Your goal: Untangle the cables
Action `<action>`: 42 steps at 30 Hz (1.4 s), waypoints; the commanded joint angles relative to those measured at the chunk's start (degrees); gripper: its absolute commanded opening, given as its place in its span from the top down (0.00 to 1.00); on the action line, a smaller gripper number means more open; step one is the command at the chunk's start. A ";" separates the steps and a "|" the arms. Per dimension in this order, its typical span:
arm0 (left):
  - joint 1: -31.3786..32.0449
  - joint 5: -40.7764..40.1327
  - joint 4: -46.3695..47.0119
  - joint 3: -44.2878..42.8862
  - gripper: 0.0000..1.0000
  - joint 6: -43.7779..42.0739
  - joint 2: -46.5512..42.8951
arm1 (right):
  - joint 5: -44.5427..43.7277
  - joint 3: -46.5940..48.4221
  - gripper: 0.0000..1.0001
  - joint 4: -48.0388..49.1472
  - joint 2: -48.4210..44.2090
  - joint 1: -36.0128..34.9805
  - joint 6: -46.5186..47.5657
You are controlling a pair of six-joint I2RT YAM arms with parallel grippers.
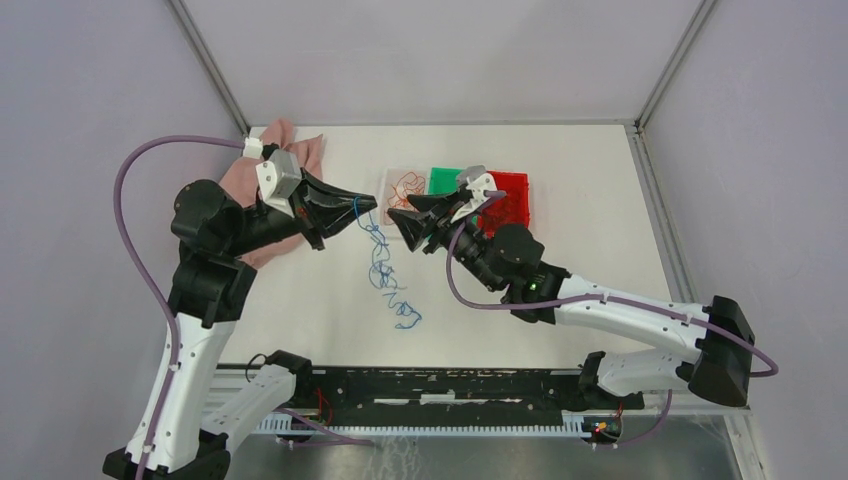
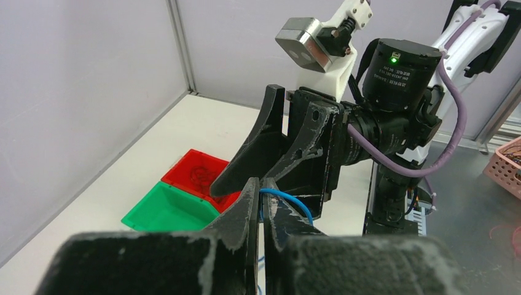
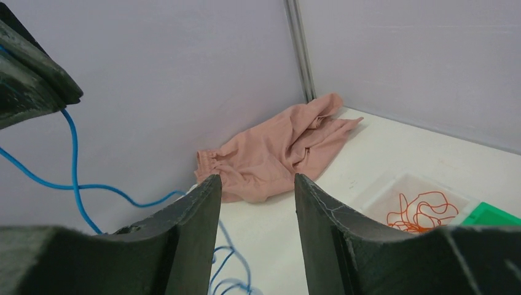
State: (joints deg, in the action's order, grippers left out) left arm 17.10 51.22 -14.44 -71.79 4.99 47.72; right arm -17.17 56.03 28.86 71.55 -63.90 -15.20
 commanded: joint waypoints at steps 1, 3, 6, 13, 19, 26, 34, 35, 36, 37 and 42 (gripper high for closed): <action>0.10 0.85 1.78 0.33 0.97 1.32 -0.22 | 0.01 -1.57 0.46 8.39 1.22 0.00 -2.71; 0.09 -0.04 1.78 0.41 0.97 0.28 -0.66 | 0.32 -2.20 0.45 7.70 1.41 0.00 -4.10; 0.12 -0.33 1.71 0.88 0.97 -1.92 -1.41 | -0.91 -3.44 0.45 4.75 0.18 0.08 -6.05; 0.06 -0.18 1.58 1.35 0.97 -3.50 -2.28 | 9.15 -7.44 0.43 -2.63 -7.59 1.96 -9.76; 0.04 0.28 1.60 1.05 0.97 -3.50 -1.80 | 31.37 -8.15 0.37 -2.41 -10.20 7.04 -11.21; 0.12 0.24 1.58 0.70 0.97 -3.32 -1.58 | 49.31 -0.91 0.35 1.72 -4.18 10.86 -11.50; 0.08 0.18 1.57 0.33 0.97 -3.32 -1.29 | 64.72 5.65 0.37 17.54 6.17 10.91 -26.63; 0.12 0.19 1.58 0.33 0.97 -3.32 -1.28 | 65.59 6.34 0.37 19.80 7.29 10.92 -28.60; 0.12 0.19 1.56 0.33 0.97 -3.41 -1.24 | 66.51 6.72 0.38 21.95 8.29 10.86 -30.82; 0.12 0.12 1.60 0.26 0.97 -3.48 -1.21 | 67.40 7.14 0.39 23.48 9.13 10.91 -32.98; 0.12 -0.06 1.54 0.25 0.97 -4.25 -1.17 | 69.40 8.09 0.43 28.43 12.41 10.76 -40.43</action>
State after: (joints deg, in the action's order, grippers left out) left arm 17.10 51.11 -14.44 -70.15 4.84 46.50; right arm 46.70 60.95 47.24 82.59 -53.10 -46.28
